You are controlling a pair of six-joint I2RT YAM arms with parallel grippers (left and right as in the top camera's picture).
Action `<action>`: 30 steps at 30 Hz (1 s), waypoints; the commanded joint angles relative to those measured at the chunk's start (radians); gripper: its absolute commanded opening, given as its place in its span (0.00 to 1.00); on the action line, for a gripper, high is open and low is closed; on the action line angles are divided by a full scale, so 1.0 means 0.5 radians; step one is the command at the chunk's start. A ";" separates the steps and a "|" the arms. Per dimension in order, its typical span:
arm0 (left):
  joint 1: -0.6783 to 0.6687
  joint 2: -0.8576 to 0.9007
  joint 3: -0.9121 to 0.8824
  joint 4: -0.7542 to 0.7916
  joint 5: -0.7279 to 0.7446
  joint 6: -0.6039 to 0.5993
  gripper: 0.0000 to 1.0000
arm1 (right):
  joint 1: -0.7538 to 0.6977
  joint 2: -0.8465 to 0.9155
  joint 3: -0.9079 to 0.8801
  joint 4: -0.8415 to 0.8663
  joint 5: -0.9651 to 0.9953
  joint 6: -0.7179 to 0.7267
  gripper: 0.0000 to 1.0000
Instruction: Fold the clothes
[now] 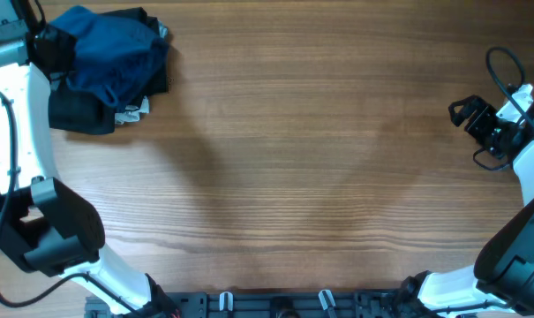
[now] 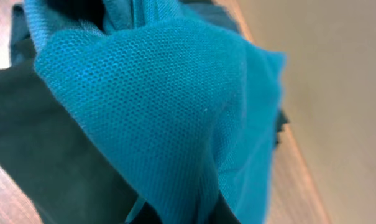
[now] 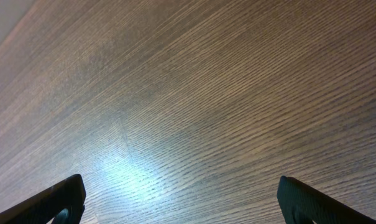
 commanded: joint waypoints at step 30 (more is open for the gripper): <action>0.378 0.152 0.018 -0.085 0.398 0.700 0.04 | 0.008 -0.005 0.001 0.005 0.014 -0.008 1.00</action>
